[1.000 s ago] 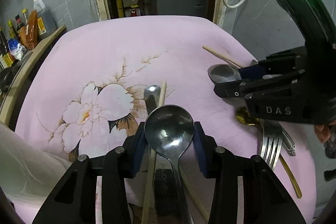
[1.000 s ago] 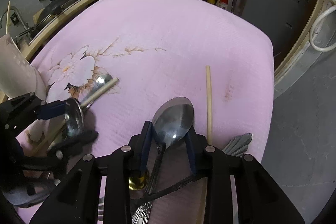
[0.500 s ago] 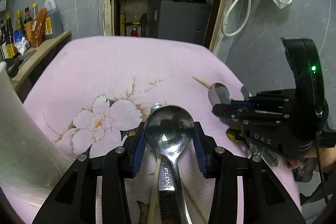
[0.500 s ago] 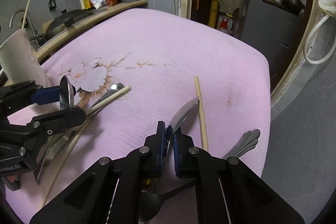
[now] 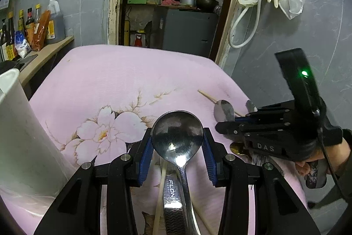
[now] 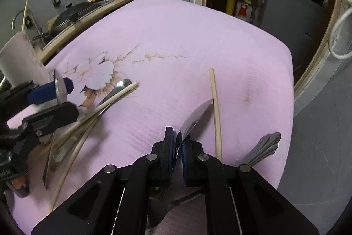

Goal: Organize utensils

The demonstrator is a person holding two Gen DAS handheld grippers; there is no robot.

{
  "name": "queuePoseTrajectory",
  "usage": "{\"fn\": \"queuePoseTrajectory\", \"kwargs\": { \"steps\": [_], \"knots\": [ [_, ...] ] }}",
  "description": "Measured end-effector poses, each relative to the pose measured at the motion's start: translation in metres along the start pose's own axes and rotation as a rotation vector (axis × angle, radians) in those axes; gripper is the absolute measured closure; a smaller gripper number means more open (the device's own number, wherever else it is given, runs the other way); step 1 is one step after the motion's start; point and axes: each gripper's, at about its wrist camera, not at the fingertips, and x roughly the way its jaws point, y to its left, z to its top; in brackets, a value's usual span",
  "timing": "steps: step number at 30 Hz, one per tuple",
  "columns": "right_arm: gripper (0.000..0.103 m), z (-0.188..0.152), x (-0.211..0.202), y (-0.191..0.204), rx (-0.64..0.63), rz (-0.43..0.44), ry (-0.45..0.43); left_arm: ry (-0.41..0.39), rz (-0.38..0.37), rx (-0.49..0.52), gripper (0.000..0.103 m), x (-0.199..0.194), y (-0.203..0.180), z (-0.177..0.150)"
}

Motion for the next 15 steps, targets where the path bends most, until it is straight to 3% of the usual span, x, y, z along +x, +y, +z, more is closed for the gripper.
{"fn": "queuePoseTrajectory", "kwargs": {
  "steps": [5, 10, 15],
  "knots": [
    [0.101, -0.01, -0.009, 0.0, 0.045, 0.033, -0.101, -0.046, -0.007, 0.014, 0.066, -0.009, -0.002, 0.001],
    [0.101, -0.019, -0.036, 0.008, 0.038, 0.03, -0.247, -0.09, -0.011, 0.019, 0.066, -0.016, -0.003, 0.003],
    [0.102, -0.024, -0.051, 0.017, 0.02, -0.004, -0.337, -0.148, -0.016, 0.011, 0.066, -0.029, -0.003, 0.006]
  ]
}}
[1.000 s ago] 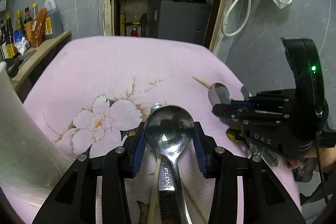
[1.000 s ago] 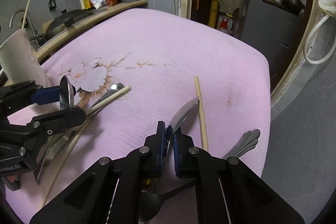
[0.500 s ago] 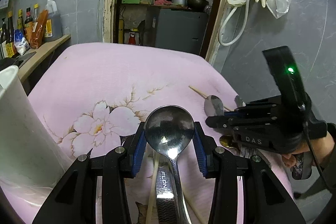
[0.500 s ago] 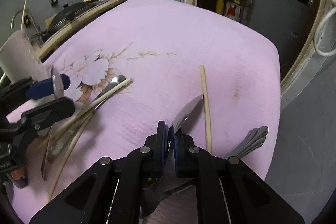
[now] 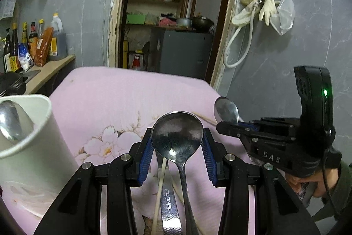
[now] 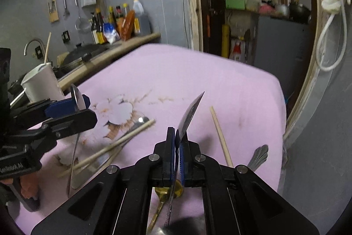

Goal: Organize utensils

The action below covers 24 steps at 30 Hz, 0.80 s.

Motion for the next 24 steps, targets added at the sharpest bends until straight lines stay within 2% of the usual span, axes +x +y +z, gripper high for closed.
{"fn": "queuePoseTrajectory", "kwargs": {
  "steps": [3, 8, 18, 24],
  "knots": [
    [0.102, 0.002, -0.01, 0.003, 0.002, -0.007, -0.059, -0.046, 0.007, 0.0, 0.066, -0.009, 0.0, 0.004],
    [0.102, 0.009, -0.015, 0.011, -0.01, -0.014, -0.108, -0.099, 0.013, -0.01, 0.066, -0.018, 0.005, 0.009],
    [0.102, 0.016, -0.031, 0.025, 0.004, -0.023, -0.235, -0.148, -0.006, -0.029, 0.066, -0.034, 0.009, 0.016],
    [0.102, 0.017, -0.033, 0.032, 0.02, -0.009, -0.274, -0.169, -0.023, -0.059, 0.066, -0.046, 0.014, 0.021]
  ]
}}
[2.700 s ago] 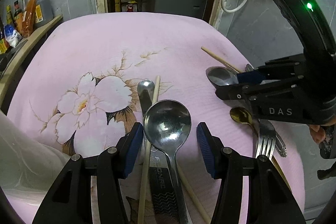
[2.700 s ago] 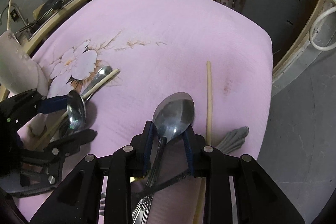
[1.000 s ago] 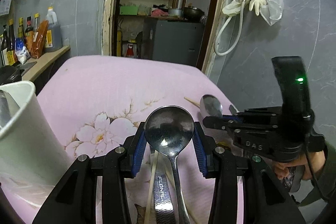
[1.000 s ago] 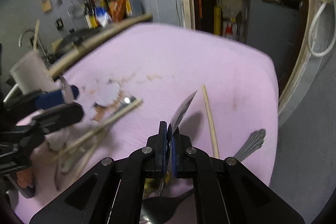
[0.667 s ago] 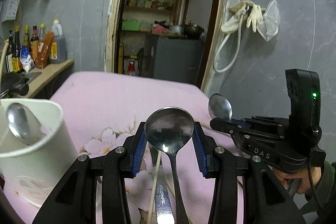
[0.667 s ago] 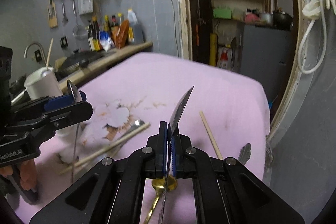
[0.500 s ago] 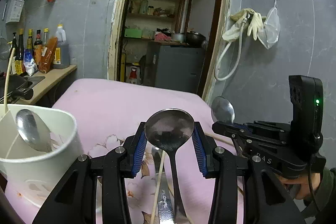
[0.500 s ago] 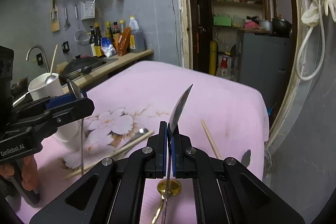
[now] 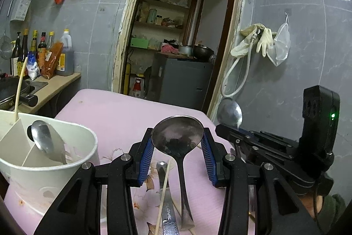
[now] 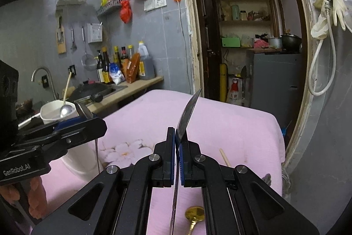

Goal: Organize utensils

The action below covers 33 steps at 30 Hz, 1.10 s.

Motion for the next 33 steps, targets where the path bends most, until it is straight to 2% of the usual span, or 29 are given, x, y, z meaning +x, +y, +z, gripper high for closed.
{"fn": "queuePoseTrajectory", "kwargs": {
  "steps": [8, 13, 23, 30, 33],
  "knots": [
    [0.102, 0.011, -0.006, 0.012, 0.007, 0.019, -0.06, -0.022, -0.017, -0.069, 0.066, -0.03, 0.007, 0.012],
    [0.102, 0.024, -0.018, 0.027, -0.028, 0.006, -0.135, -0.055, 0.01, -0.051, 0.066, -0.057, 0.008, 0.026],
    [0.102, 0.059, -0.031, 0.077, -0.095, -0.036, -0.279, -0.158, 0.112, -0.017, 0.066, -0.115, 0.037, 0.071],
    [0.102, 0.09, -0.022, 0.118, -0.065, 0.056, -0.361, -0.229, 0.22, -0.037, 0.066, -0.146, 0.085, 0.096],
    [0.102, 0.096, -0.012, 0.135, -0.053, 0.099, -0.377, -0.259, 0.296, -0.037, 0.066, -0.153, 0.108, 0.1]
  ]
}}
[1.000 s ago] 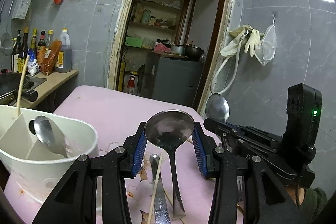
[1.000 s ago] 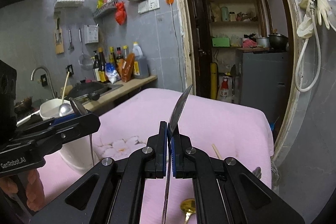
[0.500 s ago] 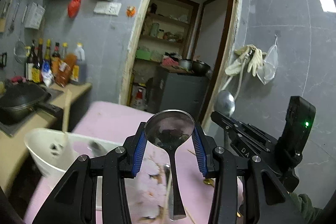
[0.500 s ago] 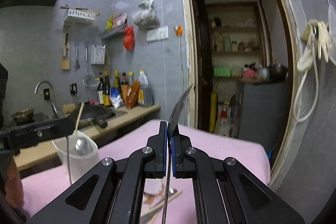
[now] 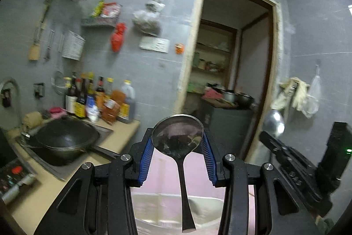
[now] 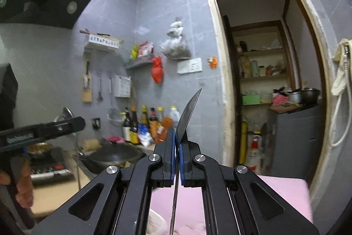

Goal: Organize utensils

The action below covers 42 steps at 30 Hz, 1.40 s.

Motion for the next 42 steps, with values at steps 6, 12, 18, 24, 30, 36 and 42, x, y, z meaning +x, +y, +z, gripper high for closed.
{"fn": "queuePoseTrajectory", "kwargs": {
  "steps": [6, 12, 18, 24, 30, 36, 42],
  "knots": [
    [0.102, -0.015, 0.026, 0.029, -0.03, 0.016, -0.048, -0.026, 0.077, -0.024, 0.066, 0.011, 0.041, -0.01],
    [0.101, -0.042, 0.047, 0.035, -0.044, 0.026, -0.033, -0.009, 0.092, -0.062, 0.066, 0.035, 0.06, -0.035],
    [0.101, -0.067, 0.055, 0.037, -0.094, 0.008, 0.025, 0.041, 0.082, -0.063, 0.066, 0.05, 0.059, -0.061],
    [0.099, -0.081, 0.055, 0.03, -0.116, 0.022, 0.125, 0.128, 0.027, -0.061, 0.065, 0.053, 0.058, -0.08],
    [0.089, -0.088, 0.051, 0.02, -0.068, 0.032, 0.211, 0.18, -0.023, -0.092, 0.055, 0.049, 0.062, -0.081],
    [0.075, -0.077, 0.037, 0.015, -0.026, 0.04, 0.193, 0.157, -0.034, -0.094, 0.047, 0.037, 0.057, -0.07],
    [0.024, -0.054, 0.01, 0.011, -0.011, -0.007, 0.127, 0.125, 0.02, -0.033, 0.028, 0.025, 0.033, -0.063]
  ]
}}
